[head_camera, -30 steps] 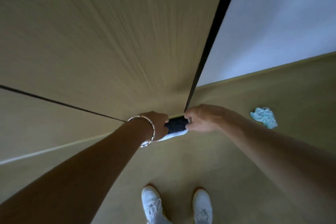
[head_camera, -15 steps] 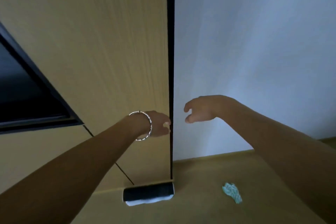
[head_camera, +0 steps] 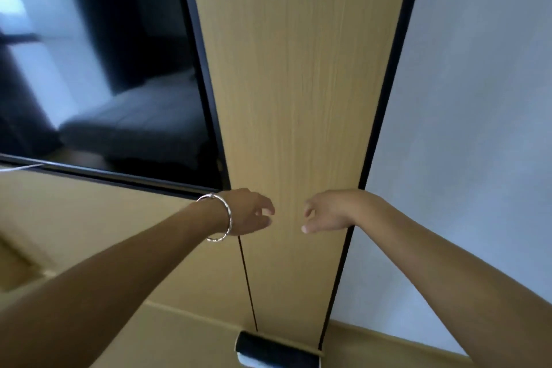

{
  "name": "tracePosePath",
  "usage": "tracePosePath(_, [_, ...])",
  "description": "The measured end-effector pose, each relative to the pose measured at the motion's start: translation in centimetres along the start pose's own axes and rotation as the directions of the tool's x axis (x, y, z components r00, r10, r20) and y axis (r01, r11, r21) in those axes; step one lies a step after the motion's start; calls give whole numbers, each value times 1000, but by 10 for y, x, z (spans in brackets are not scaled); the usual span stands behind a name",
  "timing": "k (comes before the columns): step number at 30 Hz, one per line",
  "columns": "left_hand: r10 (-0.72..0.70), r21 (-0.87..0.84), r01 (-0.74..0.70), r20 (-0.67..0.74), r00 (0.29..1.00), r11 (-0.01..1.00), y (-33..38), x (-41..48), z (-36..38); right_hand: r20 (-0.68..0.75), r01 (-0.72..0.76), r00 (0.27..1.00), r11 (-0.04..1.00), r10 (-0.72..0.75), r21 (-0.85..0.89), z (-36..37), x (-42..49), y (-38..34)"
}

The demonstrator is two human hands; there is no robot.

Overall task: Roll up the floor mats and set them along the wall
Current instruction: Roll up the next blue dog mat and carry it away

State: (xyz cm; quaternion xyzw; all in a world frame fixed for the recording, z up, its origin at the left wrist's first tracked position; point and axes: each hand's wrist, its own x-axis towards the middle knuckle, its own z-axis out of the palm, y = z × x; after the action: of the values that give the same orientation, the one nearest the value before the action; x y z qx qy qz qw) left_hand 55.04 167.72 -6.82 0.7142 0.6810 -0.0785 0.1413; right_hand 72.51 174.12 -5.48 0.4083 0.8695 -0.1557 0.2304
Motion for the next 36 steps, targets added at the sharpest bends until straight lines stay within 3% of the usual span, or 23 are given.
tracePosePath(4, [-111,60,111,8,994,992,-34,-42,21,7,105,994,993,-105,-55,6,20,-46])
tracePosePath(9, [-271,55,278,-107,957,959,-85,-85,21,-12,232,972,962,-236,-147,3,33,-107])
tracePosePath(14, [-345,30,362,-242,907,932,-133,-145,26,-289,383,879,923,-380,-49,-6,29,-179])
tracePosePath(17, [-363,42,409,-384,849,912,-160,-189,27,-357,448,822,891,-443,-74,-12,19,-224])
tracePosePath(28, [-524,-168,511,-474,708,843,-304,-417,81,-232,455,827,852,-512,-259,5,-14,-454])
tracePosePath(36, [-673,-289,624,-484,559,726,-395,-591,138,-153,655,661,664,-735,-361,27,-50,-679])
